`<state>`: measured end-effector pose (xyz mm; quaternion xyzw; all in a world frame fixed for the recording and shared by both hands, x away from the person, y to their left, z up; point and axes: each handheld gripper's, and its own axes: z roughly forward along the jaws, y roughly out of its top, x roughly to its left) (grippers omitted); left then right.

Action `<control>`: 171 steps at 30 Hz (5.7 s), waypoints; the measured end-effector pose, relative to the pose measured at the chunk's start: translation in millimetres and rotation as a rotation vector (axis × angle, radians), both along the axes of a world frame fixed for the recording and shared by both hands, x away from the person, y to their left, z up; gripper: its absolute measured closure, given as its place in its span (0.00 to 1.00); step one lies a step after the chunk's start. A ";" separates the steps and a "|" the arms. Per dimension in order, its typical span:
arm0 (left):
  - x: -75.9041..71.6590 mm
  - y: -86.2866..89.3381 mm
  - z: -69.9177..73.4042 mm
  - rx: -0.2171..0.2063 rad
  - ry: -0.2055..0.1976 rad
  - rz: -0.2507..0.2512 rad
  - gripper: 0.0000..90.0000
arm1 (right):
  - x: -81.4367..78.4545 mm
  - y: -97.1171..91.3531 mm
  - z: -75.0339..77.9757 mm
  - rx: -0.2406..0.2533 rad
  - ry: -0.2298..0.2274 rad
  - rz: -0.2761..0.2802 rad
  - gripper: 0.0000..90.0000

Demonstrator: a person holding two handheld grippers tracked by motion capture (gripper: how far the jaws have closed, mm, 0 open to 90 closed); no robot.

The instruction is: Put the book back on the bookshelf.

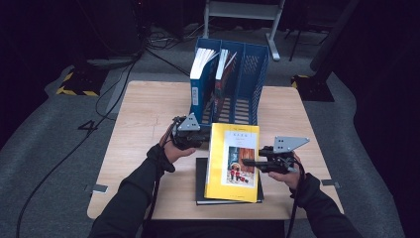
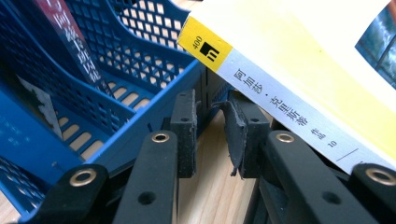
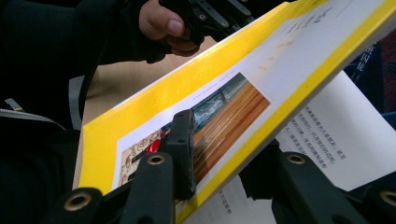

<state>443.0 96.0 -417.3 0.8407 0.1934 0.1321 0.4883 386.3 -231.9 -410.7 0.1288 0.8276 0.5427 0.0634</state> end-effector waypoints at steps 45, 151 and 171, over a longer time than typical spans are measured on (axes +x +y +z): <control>-80.2 2.4 52.7 -0.018 -0.145 -0.075 0.48 | -62.1 -12.8 16.1 0.020 -0.260 -0.026 0.94; -75.8 -56.0 67.0 -0.203 -0.074 -0.179 0.84 | -6.6 -111.1 -77.7 -0.357 -0.003 -0.438 0.34; -44.0 -57.2 103.4 -0.227 -0.146 -0.029 0.84 | 1.5 -121.2 -89.9 -0.326 0.081 -0.470 0.33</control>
